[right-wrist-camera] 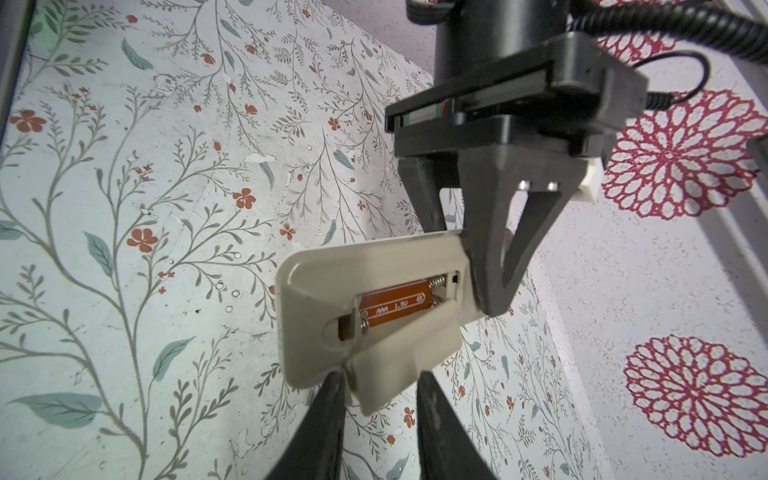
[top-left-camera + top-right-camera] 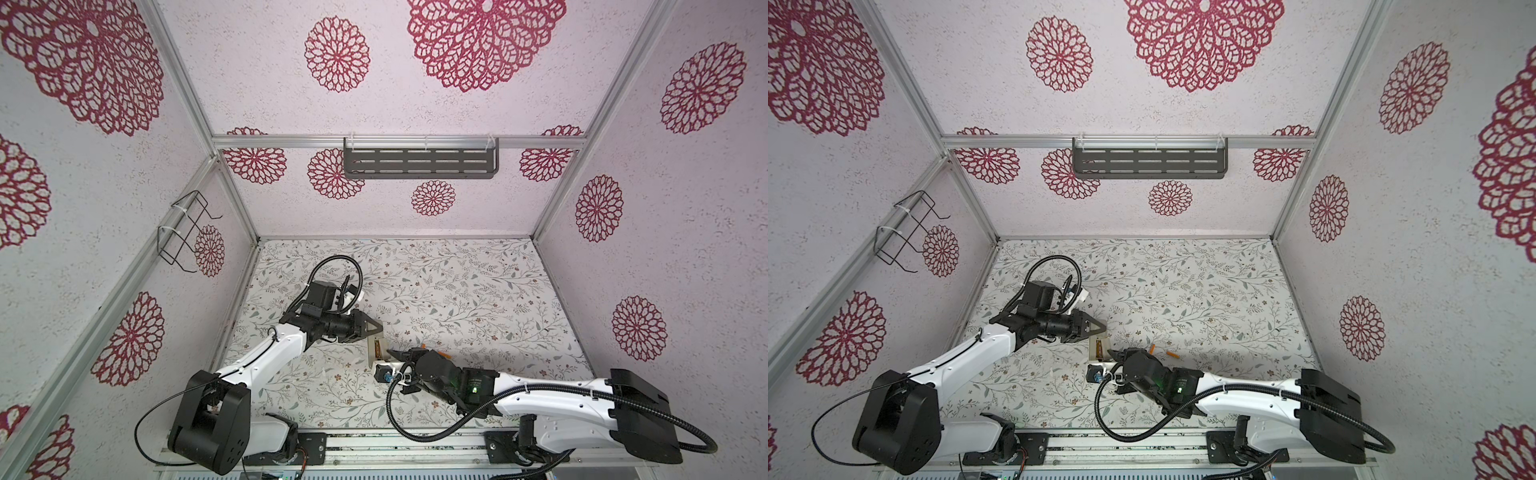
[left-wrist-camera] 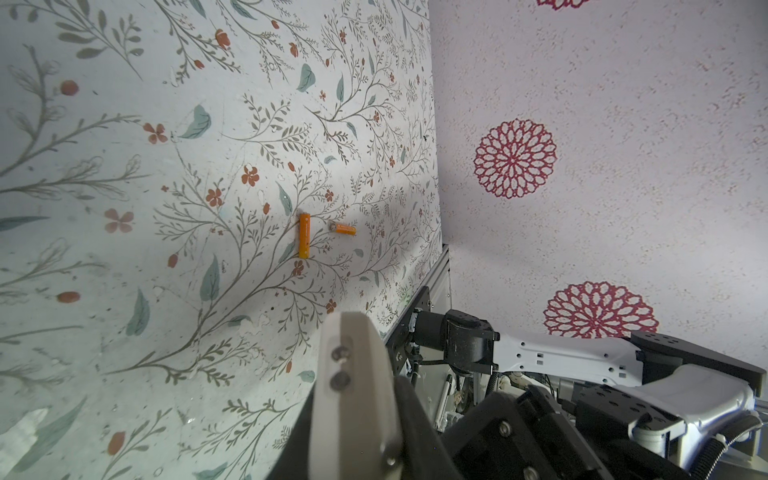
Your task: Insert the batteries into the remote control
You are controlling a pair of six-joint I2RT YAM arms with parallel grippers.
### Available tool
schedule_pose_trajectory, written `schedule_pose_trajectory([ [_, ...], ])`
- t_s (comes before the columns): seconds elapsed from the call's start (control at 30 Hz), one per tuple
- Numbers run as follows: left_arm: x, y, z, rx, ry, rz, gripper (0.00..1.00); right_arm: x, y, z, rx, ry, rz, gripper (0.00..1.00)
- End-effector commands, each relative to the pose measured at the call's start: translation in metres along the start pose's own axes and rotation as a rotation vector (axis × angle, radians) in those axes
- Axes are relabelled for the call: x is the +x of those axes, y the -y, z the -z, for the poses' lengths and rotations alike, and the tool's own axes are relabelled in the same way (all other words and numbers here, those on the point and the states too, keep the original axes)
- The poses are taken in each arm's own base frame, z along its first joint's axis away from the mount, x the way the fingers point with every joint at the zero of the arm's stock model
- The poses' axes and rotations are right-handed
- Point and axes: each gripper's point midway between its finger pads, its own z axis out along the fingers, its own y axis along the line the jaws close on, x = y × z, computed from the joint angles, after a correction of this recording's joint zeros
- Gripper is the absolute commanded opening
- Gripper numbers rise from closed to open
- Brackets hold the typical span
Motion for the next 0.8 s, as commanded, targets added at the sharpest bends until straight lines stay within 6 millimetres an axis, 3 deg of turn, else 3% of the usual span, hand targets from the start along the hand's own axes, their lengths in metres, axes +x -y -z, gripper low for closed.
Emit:
schedule_pose_trajectory([
  [0.0,-0.003,-0.007,0.0,-0.013,0.0,0.003,0.0,-0.007,0.013,0.001,0.049,0.021,-0.051,0.33],
  [0.77,-0.016,-0.051,0.008,-0.167,0.036,0.089,0.0,0.026,0.008,-0.013,0.042,-0.04,-0.12,0.33],
])
